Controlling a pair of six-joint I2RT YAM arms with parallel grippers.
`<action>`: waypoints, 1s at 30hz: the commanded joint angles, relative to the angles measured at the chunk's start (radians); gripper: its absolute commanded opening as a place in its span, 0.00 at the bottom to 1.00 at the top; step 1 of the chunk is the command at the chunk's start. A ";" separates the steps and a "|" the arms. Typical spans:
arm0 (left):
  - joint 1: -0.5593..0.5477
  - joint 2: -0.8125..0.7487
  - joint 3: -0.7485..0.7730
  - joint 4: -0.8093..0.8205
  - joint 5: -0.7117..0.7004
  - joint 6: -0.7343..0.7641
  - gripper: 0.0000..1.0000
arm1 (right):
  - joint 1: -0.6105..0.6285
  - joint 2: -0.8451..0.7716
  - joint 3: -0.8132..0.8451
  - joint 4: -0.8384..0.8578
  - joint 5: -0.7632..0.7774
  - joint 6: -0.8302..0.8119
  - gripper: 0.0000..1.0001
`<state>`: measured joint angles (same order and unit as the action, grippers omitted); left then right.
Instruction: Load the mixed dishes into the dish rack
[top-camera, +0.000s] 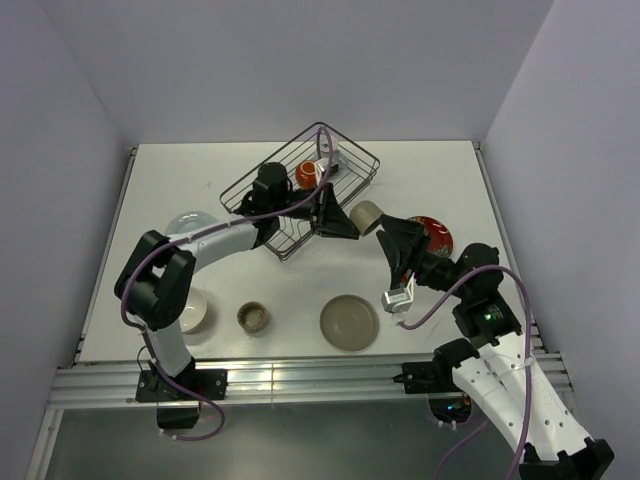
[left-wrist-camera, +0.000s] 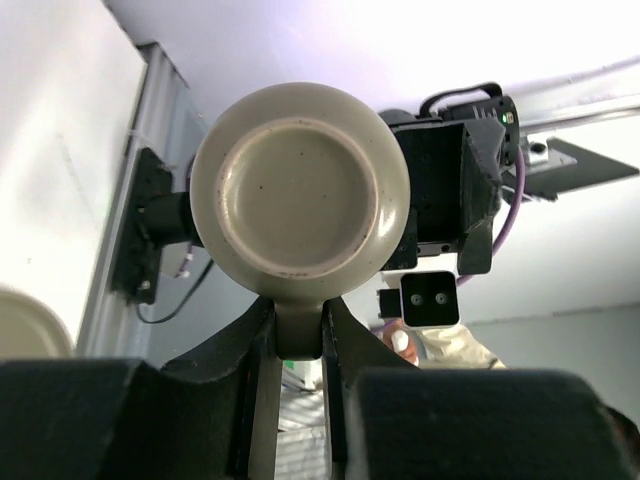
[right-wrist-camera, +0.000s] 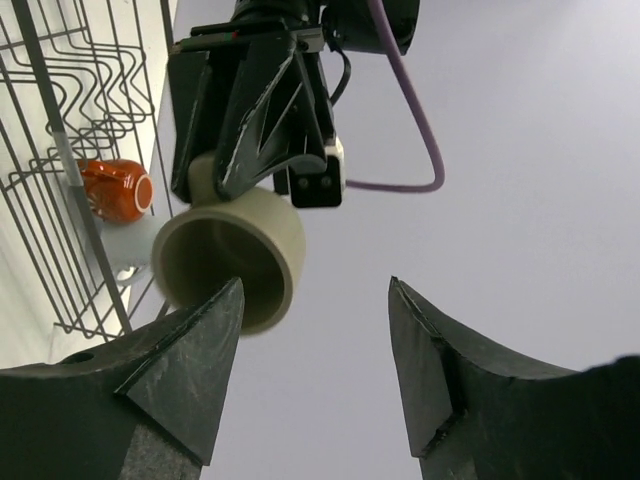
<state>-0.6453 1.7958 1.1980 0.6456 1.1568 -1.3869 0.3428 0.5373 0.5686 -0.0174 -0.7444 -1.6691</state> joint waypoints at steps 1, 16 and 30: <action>0.035 -0.095 0.035 -0.085 -0.008 0.127 0.00 | 0.005 -0.020 -0.003 -0.010 0.011 0.003 0.67; 0.110 0.091 0.527 -0.938 -0.501 0.801 0.00 | -0.131 0.159 0.252 -0.239 0.232 0.761 0.68; 0.102 0.329 0.718 -0.847 -0.893 1.118 0.00 | -0.335 0.213 0.208 -0.306 0.077 1.164 0.68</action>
<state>-0.5365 2.1281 1.8698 -0.3046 0.3462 -0.3710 0.0124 0.7803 0.7990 -0.3576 -0.6407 -0.6319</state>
